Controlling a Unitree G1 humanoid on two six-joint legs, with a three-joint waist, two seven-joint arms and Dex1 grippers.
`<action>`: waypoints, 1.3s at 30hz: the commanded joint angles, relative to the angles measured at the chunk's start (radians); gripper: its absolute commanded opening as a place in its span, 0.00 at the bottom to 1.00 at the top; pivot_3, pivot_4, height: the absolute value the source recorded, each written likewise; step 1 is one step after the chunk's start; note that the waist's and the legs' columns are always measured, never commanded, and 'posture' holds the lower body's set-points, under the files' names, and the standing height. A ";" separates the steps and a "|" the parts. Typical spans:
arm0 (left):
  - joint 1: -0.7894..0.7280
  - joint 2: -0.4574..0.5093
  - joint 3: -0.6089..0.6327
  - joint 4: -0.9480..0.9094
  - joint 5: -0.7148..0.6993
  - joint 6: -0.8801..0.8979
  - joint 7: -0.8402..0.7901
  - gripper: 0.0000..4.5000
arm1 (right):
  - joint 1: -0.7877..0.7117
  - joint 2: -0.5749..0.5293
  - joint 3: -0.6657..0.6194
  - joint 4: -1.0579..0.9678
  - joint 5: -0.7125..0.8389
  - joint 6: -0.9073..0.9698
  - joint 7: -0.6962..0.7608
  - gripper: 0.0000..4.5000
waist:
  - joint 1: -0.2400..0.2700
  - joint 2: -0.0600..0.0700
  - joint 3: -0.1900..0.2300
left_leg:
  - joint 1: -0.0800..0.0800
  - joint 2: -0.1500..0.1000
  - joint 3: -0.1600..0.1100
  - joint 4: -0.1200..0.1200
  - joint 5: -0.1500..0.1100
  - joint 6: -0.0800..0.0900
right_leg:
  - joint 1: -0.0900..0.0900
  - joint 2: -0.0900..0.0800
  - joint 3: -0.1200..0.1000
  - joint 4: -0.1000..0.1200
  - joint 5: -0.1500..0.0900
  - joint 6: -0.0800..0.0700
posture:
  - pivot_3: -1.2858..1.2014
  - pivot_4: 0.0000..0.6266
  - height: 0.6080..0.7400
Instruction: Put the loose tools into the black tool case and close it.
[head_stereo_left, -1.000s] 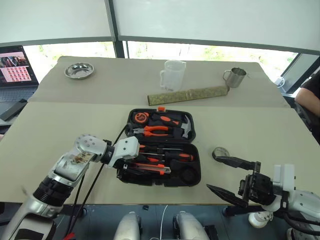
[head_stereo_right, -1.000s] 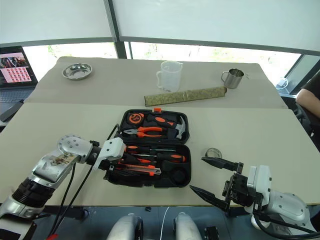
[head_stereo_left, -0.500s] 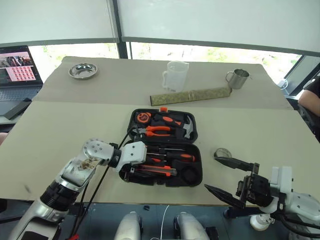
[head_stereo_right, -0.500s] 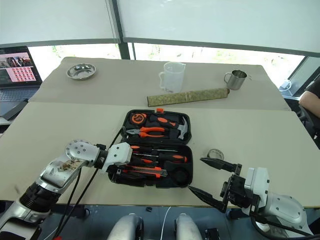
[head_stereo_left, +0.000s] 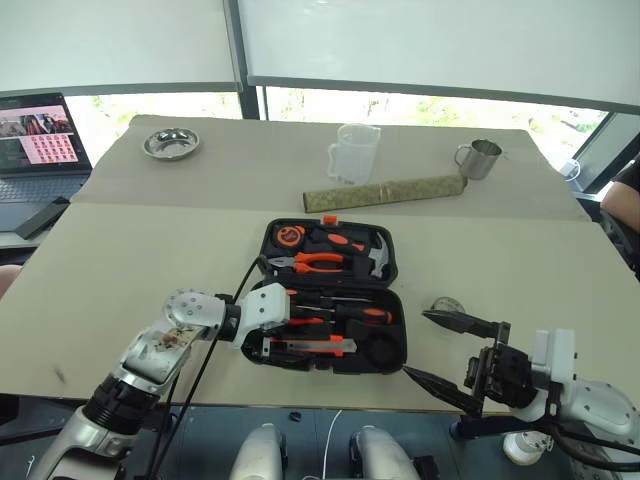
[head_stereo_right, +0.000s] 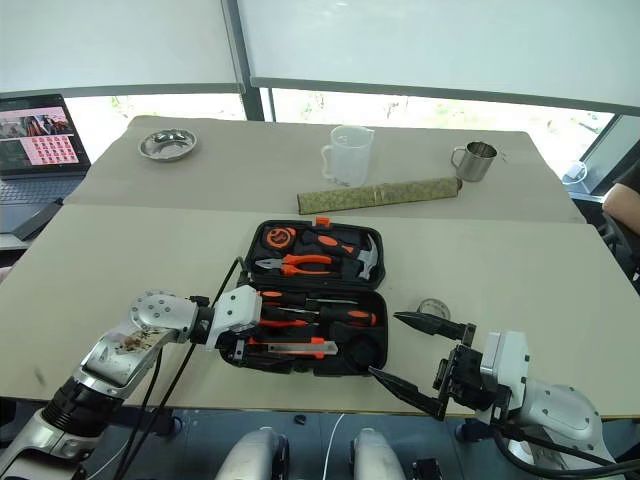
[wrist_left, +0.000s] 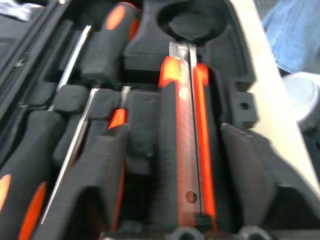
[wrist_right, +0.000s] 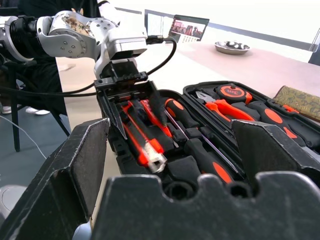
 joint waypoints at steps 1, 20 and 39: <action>0.018 -0.038 0.034 -0.019 -0.089 -0.060 -0.034 0.99 | -0.008 0.008 -0.001 -0.005 0.008 -0.025 0.007 1.00 | 0.000 0.000 0.000 | -0.001 0.000 0.000 0.000 0.000 0.000 | -0.001 0.000 0.000 0.000 0.001 -0.001 | 0.52 0.24 1.00; 0.057 -0.026 0.063 0.108 -0.106 -0.285 -0.186 0.01 | 0.001 0.021 -0.011 -0.002 0.010 -0.016 0.011 1.00 | 0.001 0.000 0.000 | -0.001 0.000 0.000 0.001 0.000 0.001 | 0.000 0.000 0.000 0.000 0.001 -0.001 | 0.52 0.24 1.00; 0.064 -0.029 -0.095 0.123 0.040 0.084 -0.015 0.01 | 0.000 -0.002 -0.021 -0.034 0.025 0.012 -0.017 1.00 | 0.002 0.009 -0.008 | 0.014 0.000 -0.001 0.002 -0.001 0.000 | 0.016 0.000 0.000 -0.002 -0.004 0.005 | 0.52 0.24 1.00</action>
